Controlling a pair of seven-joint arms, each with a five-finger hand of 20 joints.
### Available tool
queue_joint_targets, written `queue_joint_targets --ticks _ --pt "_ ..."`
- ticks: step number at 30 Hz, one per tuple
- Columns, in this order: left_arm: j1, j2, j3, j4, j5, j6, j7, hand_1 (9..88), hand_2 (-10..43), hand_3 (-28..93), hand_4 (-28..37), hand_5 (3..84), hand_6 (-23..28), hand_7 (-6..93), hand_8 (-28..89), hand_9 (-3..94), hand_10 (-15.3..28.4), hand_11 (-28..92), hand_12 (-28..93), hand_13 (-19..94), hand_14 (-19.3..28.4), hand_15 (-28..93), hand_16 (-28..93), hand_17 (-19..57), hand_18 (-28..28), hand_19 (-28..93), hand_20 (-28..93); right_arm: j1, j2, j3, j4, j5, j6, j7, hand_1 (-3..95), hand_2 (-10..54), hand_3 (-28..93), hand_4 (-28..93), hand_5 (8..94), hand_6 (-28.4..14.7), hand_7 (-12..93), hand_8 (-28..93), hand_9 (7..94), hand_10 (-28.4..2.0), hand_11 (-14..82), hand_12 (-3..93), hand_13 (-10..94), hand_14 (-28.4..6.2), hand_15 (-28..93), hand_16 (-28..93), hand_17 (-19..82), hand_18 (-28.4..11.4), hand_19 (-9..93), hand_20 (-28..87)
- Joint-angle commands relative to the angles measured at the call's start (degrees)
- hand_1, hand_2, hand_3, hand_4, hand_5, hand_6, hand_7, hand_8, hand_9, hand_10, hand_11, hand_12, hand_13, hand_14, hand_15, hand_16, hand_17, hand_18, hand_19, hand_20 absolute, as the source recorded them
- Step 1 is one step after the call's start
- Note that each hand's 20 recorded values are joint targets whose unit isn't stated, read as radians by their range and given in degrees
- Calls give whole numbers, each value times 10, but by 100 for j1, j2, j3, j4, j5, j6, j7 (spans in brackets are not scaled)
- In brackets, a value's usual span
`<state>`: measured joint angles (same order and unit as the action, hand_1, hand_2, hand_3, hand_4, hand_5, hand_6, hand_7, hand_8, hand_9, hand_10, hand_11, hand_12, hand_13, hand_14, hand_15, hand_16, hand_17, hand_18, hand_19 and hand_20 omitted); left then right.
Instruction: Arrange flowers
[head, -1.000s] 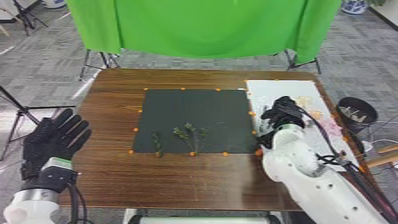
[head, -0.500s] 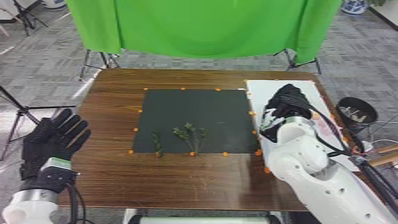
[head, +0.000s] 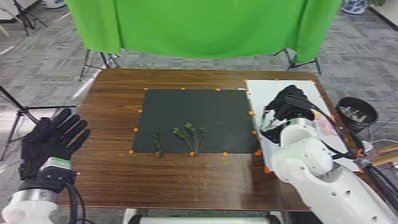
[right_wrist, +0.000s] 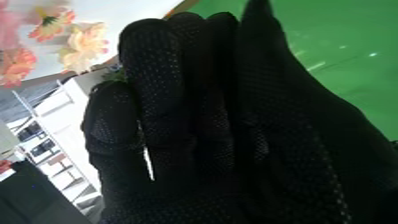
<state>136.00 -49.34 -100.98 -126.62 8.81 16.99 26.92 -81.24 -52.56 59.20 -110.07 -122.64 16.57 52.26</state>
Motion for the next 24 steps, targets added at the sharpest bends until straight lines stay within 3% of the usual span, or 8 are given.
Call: queue_joint_targets --ticks 1,4,6,8,13,15,18,24 --pt "28 2 15 -3 -41 -6 -11 309 144 713 -283 455 103 162 -89 399 165 265 141 295 169 481 -63 -61 166 414 100 -122 47 109 -190 261 386 -271 472 -93 866 -79 727 -44 338 123 821 -132 135 358 764 -83 443 405 424 -232 883 277" --pt "45 5 5 -10 -32 -12 4 307 145 714 -283 455 103 162 -89 399 166 266 141 295 169 482 -62 -61 166 414 100 -265 84 269 -334 891 764 -593 417 -44 890 -44 723 -48 335 122 799 -148 194 299 758 -97 463 378 419 -233 883 283" --pt "100 -15 -18 -24 -44 0 8 307 145 714 -283 456 103 162 -89 399 166 266 141 295 169 482 -62 -61 166 414 100 -326 58 357 -372 1005 756 -766 323 -18 820 -149 703 -57 283 -8 761 -168 231 224 734 -123 511 290 400 -236 875 288" --pt "124 -23 -39 -34 -42 3 9 307 145 715 -283 456 103 162 -88 399 166 266 141 295 169 482 -63 -61 166 414 100 -365 68 423 -419 935 508 -858 257 -49 759 -200 667 -70 230 -104 727 -182 223 202 701 -141 515 261 379 -236 852 282" --pt "59 6 -7 -11 -38 -31 33 306 145 715 -283 456 102 162 -88 399 166 265 140 294 169 483 -62 -61 166 413 99 -315 109 407 -501 1085 516 -971 196 -79 732 -242 580 -98 155 -95 643 -202 185 182 629 -162 464 209 346 -229 769 233" --pt "69 16 -12 -18 -50 -16 60 307 146 714 -283 456 102 163 -89 400 166 265 140 294 170 483 -63 -61 166 413 100 -278 112 366 -534 1087 586 -898 251 -36 830 -148 574 -99 156 -93 631 -200 180 177 617 -164 438 187 342 -222 738 198" --pt "59 21 -30 -10 -49 -20 64 306 146 715 -283 456 102 164 -89 399 167 265 140 294 169 482 -63 -61 166 413 100 -276 99 380 -589 1256 847 -964 259 -12 916 -8 575 -94 182 -99 633 -196 185 172 616 -157 421 177 342 -217 733 165" --pt "73 10 -51 -20 -66 5 69 306 146 716 -283 456 103 162 -89 400 167 265 140 295 169 481 -63 -61 165 413 100 -234 98 302 -595 1053 1001 -967 264 56 932 199 596 -85 215 -109 649 -192 196 173 633 -151 422 183 349 -217 734 159"
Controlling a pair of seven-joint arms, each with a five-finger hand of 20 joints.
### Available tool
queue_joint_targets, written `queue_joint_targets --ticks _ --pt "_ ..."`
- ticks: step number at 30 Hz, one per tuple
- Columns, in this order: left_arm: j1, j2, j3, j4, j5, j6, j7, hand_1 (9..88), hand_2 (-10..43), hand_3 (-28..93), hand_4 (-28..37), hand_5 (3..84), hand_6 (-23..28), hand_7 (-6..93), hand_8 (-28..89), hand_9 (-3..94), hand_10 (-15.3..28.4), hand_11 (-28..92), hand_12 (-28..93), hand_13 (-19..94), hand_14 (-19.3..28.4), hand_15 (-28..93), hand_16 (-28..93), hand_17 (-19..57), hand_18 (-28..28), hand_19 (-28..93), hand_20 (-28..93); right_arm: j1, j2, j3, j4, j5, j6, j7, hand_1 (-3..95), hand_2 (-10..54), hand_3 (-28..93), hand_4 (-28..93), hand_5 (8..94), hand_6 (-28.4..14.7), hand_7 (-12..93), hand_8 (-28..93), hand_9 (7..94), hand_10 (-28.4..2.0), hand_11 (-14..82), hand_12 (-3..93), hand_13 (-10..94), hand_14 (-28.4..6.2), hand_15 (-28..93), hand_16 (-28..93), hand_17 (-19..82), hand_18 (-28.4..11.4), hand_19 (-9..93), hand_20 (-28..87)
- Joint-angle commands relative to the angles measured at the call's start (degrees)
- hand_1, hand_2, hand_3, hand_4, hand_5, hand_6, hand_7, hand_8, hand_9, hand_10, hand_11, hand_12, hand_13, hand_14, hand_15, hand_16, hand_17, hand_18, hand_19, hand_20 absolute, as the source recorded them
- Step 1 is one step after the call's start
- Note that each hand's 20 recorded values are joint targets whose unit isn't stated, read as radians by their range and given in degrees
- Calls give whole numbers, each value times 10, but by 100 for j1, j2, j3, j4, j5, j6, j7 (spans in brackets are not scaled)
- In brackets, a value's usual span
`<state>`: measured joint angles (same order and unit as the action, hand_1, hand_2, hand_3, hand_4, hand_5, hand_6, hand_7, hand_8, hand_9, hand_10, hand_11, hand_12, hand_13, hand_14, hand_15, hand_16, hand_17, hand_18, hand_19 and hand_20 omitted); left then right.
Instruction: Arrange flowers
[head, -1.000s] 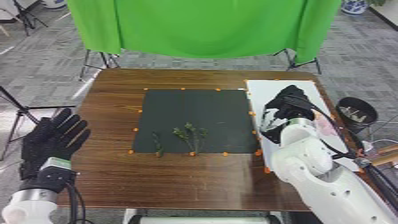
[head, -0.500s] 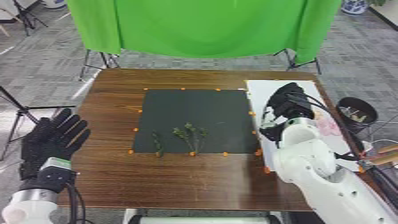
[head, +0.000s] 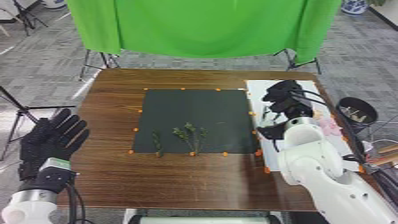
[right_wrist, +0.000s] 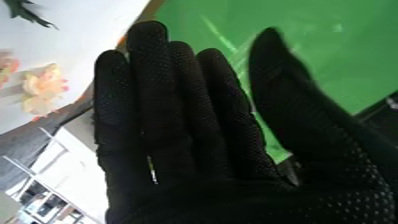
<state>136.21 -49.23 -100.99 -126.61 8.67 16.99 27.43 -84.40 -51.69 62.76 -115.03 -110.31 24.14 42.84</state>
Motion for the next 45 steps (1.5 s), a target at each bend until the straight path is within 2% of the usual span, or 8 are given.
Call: queue_joint_targets --ticks 1,9,11,15,20,23,37,45 --pt "62 -6 -56 -23 -57 9 23 306 145 716 -283 456 103 162 -89 400 167 265 140 294 169 482 -63 -61 166 413 100 80 4 -43 -101 -202 199 -17 270 78 932 243 600 -82 222 -110 653 -191 197 173 636 -152 423 183 350 -218 735 160" --pt "32 13 -35 -19 -68 26 27 305 146 716 -283 457 103 162 -89 401 167 265 140 295 170 482 -63 -61 166 413 100 78 -3 -61 -117 -287 181 115 279 243 932 431 624 -70 265 -120 666 -191 198 173 647 -151 427 186 343 -225 784 174" --pt "29 9 -38 -16 -68 32 22 306 146 716 -283 457 103 161 -89 402 167 265 140 295 170 482 -63 -61 166 413 100 73 -26 -66 -121 -307 196 290 282 166 932 341 623 -70 271 -124 667 -190 199 174 647 -151 428 187 347 -225 781 158" --pt "24 22 -43 -13 -58 43 1 305 146 716 -283 457 103 162 -88 401 167 265 140 295 170 482 -63 -61 166 413 100 117 -120 -39 -62 -842 -796 1053 263 34 862 -89 602 -99 198 -102 652 -208 196 176 630 -166 450 178 350 -231 769 158" --pt "30 25 -49 -12 -51 46 -21 305 147 717 -283 457 102 164 -88 401 167 265 140 295 169 482 -63 -61 166 413 100 161 -270 -106 138 -1274 -1953 1574 228 -80 740 -159 588 -138 123 -76 621 -241 173 173 613 -189 474 167 384 -264 892 188" --pt "13 22 -39 -2 -44 44 -51 306 147 716 -283 458 103 164 -90 401 166 266 140 295 169 482 -62 -61 166 413 101 243 -393 -165 368 -1370 -2544 1715 210 -93 715 -174 581 -161 101 -64 604 -261 165 179 604 -200 487 168 397 -271 920 191" --pt "-32 21 73 11 -64 54 -13 305 148 717 -283 458 103 163 -89 400 165 267 140 296 169 483 -63 -61 166 414 100 937 -891 -749 1674 -1458 -3075 1858 196 -95 657 -214 610 -173 87 -61 630 -266 173 186 628 -193 513 175 441 -259 932 245" --pt "-29 -6 59 15 -49 64 -33 306 148 716 -283 458 103 163 -89 401 165 266 140 295 170 483 -63 -61 166 414 100 797 -942 -871 2009 -1695 -3295 1599 374 -95 760 -271 650 -110 152 -83 690 -206 177 175 699 -151 454 196 429 -248 931 222"
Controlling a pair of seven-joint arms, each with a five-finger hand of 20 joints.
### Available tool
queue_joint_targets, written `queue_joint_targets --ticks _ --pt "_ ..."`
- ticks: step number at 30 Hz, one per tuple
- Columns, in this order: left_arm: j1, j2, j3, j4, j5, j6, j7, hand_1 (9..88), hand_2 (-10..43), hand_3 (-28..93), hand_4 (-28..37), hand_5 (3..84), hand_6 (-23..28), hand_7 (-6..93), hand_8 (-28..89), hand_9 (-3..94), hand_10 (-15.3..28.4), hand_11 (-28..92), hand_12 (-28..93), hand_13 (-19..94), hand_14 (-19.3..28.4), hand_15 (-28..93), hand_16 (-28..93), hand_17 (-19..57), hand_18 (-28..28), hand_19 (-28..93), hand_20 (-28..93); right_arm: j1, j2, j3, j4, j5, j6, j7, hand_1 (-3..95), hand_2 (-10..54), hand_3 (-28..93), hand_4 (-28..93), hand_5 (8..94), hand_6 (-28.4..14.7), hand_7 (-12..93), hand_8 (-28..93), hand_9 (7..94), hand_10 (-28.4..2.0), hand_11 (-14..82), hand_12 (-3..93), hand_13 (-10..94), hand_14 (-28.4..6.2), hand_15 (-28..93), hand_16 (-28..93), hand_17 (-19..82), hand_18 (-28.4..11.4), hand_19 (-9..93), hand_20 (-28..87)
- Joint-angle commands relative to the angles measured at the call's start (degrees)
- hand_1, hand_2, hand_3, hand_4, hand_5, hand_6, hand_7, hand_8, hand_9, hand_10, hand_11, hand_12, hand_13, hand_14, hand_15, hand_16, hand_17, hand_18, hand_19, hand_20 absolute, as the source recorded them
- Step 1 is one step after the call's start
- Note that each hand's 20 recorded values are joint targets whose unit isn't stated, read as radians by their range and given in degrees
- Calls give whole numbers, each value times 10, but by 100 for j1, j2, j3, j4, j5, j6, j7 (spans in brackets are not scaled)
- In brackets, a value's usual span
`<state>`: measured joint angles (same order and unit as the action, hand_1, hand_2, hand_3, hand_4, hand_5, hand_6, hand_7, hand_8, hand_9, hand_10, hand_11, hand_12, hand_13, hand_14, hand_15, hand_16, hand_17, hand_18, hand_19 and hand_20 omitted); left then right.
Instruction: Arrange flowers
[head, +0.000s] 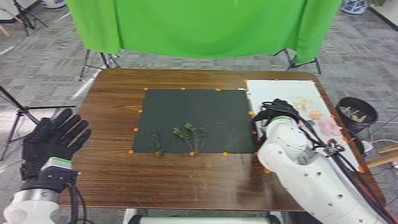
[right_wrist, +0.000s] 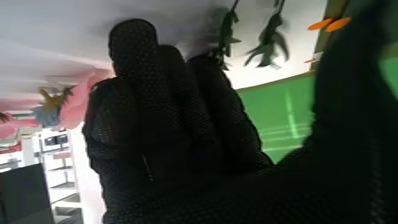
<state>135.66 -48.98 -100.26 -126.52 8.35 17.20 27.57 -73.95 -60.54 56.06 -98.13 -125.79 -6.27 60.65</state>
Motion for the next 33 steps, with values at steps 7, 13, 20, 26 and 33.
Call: queue_joint_targets --ticks 7,13,20,26,33 --pt "-27 -41 41 22 -12 28 -69 306 148 717 -283 457 103 163 -89 401 166 267 140 295 169 483 -63 -61 166 414 100 -388 -23 -356 406 -321 -51 -455 452 -95 796 -282 647 -63 312 -53 700 -169 234 199 702 -113 453 257 423 -240 925 248" --pt "-78 -39 65 39 3 19 -96 306 146 717 -283 457 103 163 -89 400 166 266 140 295 169 484 -63 -61 166 414 100 -484 14 -420 405 -381 314 -730 563 -95 701 -283 583 -18 634 129 745 -133 196 282 750 -52 366 398 438 -216 911 290" --pt "-66 -57 65 42 3 0 -108 310 142 717 -283 456 103 163 -89 401 165 268 141 295 170 484 -63 -61 166 414 100 -573 77 -402 333 -234 925 -725 598 -95 756 -283 589 -13 770 234 813 -75 215 507 825 -14 380 464 478 -206 912 314" --pt "-32 -62 58 31 -5 5 -84 315 137 714 -283 455 102 165 -88 400 165 269 141 294 169 485 -63 -61 166 414 100 -664 268 -272 14 -42 1551 -952 592 -95 800 -264 597 -24 798 236 808 -78 260 549 824 -18 418 494 481 -209 921 323" --pt "-23 -70 39 38 1 -6 -91 319 131 715 -283 454 102 166 -89 399 164 269 141 294 169 485 -63 -61 166 414 100 -678 493 -215 -409 -120 2060 -1065 589 -95 798 -221 602 -27 807 237 803 -83 278 565 819 -21 439 501 480 -213 920 331"
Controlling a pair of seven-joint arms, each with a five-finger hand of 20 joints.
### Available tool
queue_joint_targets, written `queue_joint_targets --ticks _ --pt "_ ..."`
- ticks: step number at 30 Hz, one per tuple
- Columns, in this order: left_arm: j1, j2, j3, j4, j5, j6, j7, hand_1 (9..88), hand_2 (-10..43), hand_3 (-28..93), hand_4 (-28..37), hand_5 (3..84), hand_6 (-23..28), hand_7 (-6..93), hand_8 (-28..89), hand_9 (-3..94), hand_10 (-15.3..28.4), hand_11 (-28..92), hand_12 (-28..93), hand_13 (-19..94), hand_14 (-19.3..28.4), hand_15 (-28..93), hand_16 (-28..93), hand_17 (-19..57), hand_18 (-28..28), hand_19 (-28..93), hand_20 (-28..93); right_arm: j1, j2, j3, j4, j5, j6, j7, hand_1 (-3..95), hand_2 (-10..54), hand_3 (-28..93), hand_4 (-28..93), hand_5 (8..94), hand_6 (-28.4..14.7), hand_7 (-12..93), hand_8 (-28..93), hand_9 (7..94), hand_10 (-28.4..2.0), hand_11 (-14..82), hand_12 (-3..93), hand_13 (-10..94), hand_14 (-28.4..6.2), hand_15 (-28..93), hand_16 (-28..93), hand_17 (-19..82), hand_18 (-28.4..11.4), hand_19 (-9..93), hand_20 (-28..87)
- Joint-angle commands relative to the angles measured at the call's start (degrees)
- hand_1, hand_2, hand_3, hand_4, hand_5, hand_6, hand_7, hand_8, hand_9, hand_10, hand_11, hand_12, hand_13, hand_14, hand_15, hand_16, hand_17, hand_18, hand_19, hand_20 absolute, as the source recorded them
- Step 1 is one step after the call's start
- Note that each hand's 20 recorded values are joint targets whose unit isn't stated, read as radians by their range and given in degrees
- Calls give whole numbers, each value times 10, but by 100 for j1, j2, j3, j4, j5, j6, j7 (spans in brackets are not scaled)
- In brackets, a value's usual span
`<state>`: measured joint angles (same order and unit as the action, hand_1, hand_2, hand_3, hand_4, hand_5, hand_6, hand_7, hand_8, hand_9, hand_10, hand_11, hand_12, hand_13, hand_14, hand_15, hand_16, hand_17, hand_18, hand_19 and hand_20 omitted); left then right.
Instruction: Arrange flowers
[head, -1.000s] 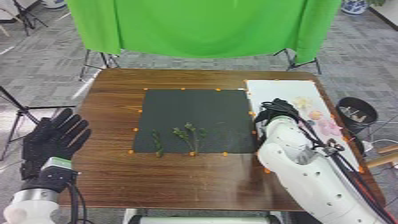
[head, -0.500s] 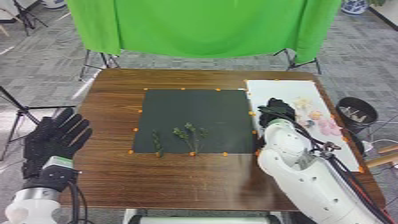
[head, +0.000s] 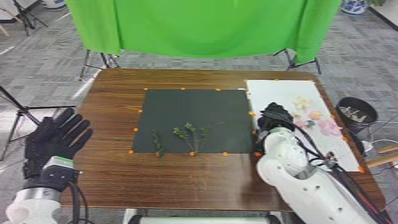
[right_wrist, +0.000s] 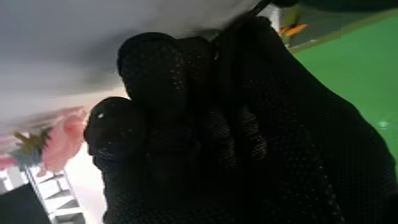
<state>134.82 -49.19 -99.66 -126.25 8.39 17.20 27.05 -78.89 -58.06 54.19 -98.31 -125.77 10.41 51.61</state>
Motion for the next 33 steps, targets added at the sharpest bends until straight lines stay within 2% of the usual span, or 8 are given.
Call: queue_joint_targets --ticks 1,3,4,12,23,25,28,33 --pt "88 -40 -29 6 -22 -17 -18 320 130 715 -283 455 101 165 -89 399 164 269 141 295 168 485 -63 -61 166 414 100 -190 262 -8 -456 -118 424 -192 589 -95 798 -218 602 -27 807 238 803 -84 280 566 820 -22 440 501 480 -214 920 332" --pt "104 -35 -33 -1 -90 -47 5 322 128 715 -283 454 102 166 -89 399 164 270 141 295 168 485 -63 -61 166 414 100 -195 302 2 -579 -184 504 -236 588 -95 797 -214 602 -27 807 241 803 -85 281 570 820 -21 441 503 481 -215 919 332" --pt "100 -22 -27 -5 -78 -15 14 323 126 715 -283 454 102 166 -89 399 164 270 141 295 168 485 -64 -61 166 414 100 -205 304 32 -646 -196 529 -254 588 -95 797 -212 602 -26 807 242 802 -85 281 572 820 -21 441 504 482 -215 920 332" --pt "82 -12 -44 13 -46 -46 -15 327 122 715 -283 454 101 167 -90 398 162 270 140 295 168 485 -64 -61 166 414 100 -272 353 145 -1007 -120 530 -278 585 -95 798 -199 602 -26 806 250 802 -86 281 580 822 -19 440 509 486 -216 919 333" --pt "183 16 -139 -14 -57 -43 -5 327 123 713 -283 453 101 167 -90 399 164 270 140 294 168 485 -64 -61 166 414 100 -429 232 143 -1982 281 787 -344 579 -95 800 -191 602 -26 804 257 803 -84 281 579 825 -17 438 510 490 -217 920 332" --pt "202 51 -140 -23 -84 -26 38 327 123 713 -283 453 100 168 -90 399 164 270 140 294 168 485 -64 -61 166 414 100 -398 171 61 -2123 412 798 -423 578 -95 800 -189 602 -26 803 259 803 -84 280 579 826 -16 438 509 491 -215 921 331" --pt "173 63 -127 -18 -78 -28 35 326 124 712 -283 453 101 167 -90 399 164 269 140 294 169 485 -64 -61 166 414 100 -354 73 -113 -2184 395 728 -579 578 -95 798 -188 602 -26 802 259 803 -84 280 578 827 -16 439 508 492 -215 922 330" --pt "77 61 -66 11 -66 -26 -24 321 131 712 -283 453 101 167 -90 399 165 268 140 294 168 486 -64 -61 166 414 100 -300 -199 -381 -1942 473 612 -639 578 -95 796 -189 600 -24 802 259 803 -84 280 577 826 -17 440 508 492 -213 923 328"
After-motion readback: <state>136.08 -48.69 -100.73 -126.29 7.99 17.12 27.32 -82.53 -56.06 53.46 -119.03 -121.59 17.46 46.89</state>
